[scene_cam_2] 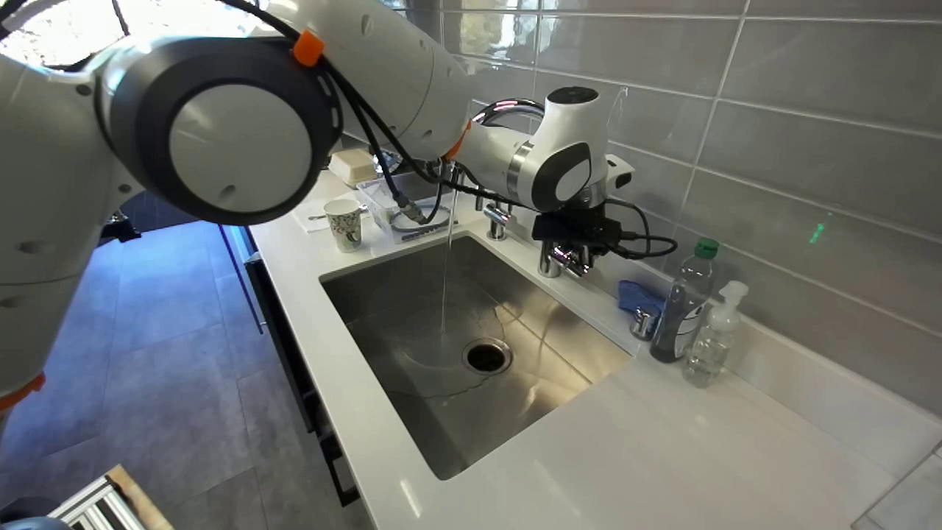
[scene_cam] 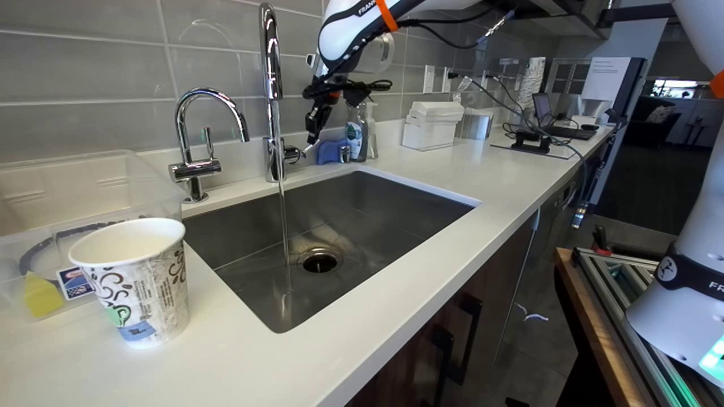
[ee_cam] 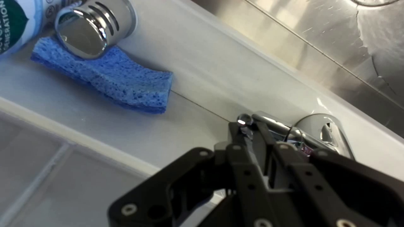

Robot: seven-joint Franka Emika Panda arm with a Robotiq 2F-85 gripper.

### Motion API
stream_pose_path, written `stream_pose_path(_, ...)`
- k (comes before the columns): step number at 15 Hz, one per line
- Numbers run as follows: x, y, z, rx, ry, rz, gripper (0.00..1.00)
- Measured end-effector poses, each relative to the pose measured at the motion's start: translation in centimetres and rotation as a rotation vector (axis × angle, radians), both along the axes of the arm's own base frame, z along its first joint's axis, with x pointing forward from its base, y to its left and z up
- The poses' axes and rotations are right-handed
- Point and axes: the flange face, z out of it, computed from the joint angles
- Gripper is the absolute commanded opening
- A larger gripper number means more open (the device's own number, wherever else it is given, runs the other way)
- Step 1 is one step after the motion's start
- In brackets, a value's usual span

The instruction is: Open then close the tap

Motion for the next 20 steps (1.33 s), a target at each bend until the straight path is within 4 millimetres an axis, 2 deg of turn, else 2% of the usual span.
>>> stream_pose_path(14,0.1,0.4,0.2,0.013,0.003,-0.036,0.04)
stream_pose_path(20,0.1,1.6,1.8,0.058,0.051,-0.106,0.04)
